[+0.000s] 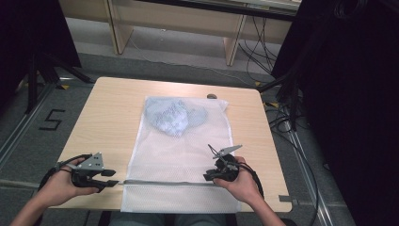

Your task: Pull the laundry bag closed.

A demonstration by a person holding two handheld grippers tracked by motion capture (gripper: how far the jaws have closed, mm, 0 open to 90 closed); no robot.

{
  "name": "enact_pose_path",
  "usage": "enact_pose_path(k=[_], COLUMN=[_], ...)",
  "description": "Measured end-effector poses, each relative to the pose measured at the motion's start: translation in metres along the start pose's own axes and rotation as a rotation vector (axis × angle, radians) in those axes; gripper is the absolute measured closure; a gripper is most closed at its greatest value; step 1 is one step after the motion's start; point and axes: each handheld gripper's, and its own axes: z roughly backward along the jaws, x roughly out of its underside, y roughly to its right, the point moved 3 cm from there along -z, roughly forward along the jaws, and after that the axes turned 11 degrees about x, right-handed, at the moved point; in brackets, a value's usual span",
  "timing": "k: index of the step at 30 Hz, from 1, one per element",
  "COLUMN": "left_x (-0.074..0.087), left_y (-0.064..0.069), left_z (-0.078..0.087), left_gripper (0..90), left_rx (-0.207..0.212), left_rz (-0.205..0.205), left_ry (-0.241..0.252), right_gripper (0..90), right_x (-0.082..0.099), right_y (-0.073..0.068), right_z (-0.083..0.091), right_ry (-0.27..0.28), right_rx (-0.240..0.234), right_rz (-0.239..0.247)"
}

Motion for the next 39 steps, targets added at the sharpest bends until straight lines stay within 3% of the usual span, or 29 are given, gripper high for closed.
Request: enact_pose_path(k=[1,2,3,7,10,13,14,16,17,18,25,26,27,30,31,35,39], left_x=[0.0,0.0,0.002,0.001,-0.001,-0.003,-0.003,-0.004,-0.004,-0.005,-0.011,-0.012,-0.014,-0.017,-0.018,-0.021,-0.025], left_y=[-0.001,0.0,-0.003,-0.002,-0.003,-0.003,-0.003,-0.001,-0.002,-0.002,-0.001,0.0,-0.003,-0.003,-0.005,-0.007,-0.007], left_z=[0.0,-0.003,-0.003,-0.009,-0.012,-0.016,-0.016,-0.02,-0.018,-0.019,-0.026,-0.027,-0.026,-0.026,-0.025,-0.024,-0.026], left_gripper=[60.7,60.9,61.4,61.6,61.9,62.5,63.0,63.1,63.3,63.6,65.0,65.3,65.6,66.3,66.7,67.6,68.3], left_rx=[0.004,0.004,0.018,0.023,0.027,0.03,0.027,0.021,0.03,0.031,0.047,0.051,0.053,0.06,0.059,0.081,0.096], left_rz=[-0.015,-0.002,-0.048,-0.05,-0.072,-0.103,-0.109,-0.089,-0.125,-0.132,-0.134,-0.126,-0.159,-0.166,-0.19,-0.191,-0.194], left_ry=[-0.025,-0.016,-0.084,-0.099,-0.118,-0.143,-0.147,-0.123,-0.169,-0.173,-0.213,-0.199,-0.246,-0.284,-0.316,-0.387,-0.427], right_gripper=[76.0,76.0,76.0,75.9,75.5,75.4,75.4,75.4,75.3,75.3,75.3,75.3,75.4,75.3,75.3,75.3,75.2], right_x=[0.0,0.0,-0.001,-0.003,-0.005,-0.006,-0.006,-0.007,-0.007,-0.007,-0.007,-0.007,-0.007,-0.007,-0.007,-0.006,-0.006], right_y=[0.0,0.0,0.0,-0.002,-0.007,-0.007,-0.009,-0.008,-0.008,-0.008,-0.008,-0.008,-0.008,-0.007,-0.007,-0.007,-0.007], right_z=[-0.001,-0.001,-0.001,-0.003,-0.004,-0.007,-0.006,-0.006,-0.007,-0.007,-0.008,-0.008,-0.008,-0.008,-0.008,-0.008,-0.008], right_ry=[-0.007,-0.018,-0.019,-0.01,-0.017,0.006,-0.017,-0.013,-0.009,-0.011,-0.021,-0.023,-0.022,-0.024,-0.019,-0.027,-0.027], right_rx=[-0.008,0.005,0.004,-0.016,-0.041,-0.03,-0.035,-0.037,-0.039,-0.037,-0.045,-0.049,-0.048,-0.053,-0.05,-0.054,-0.054], right_rz=[0.012,-0.003,-0.009,-0.006,-0.003,0.022,0.01,0.017,0.023,0.024,0.011,0.007,0.01,0.01,0.013,0.005,0.004])
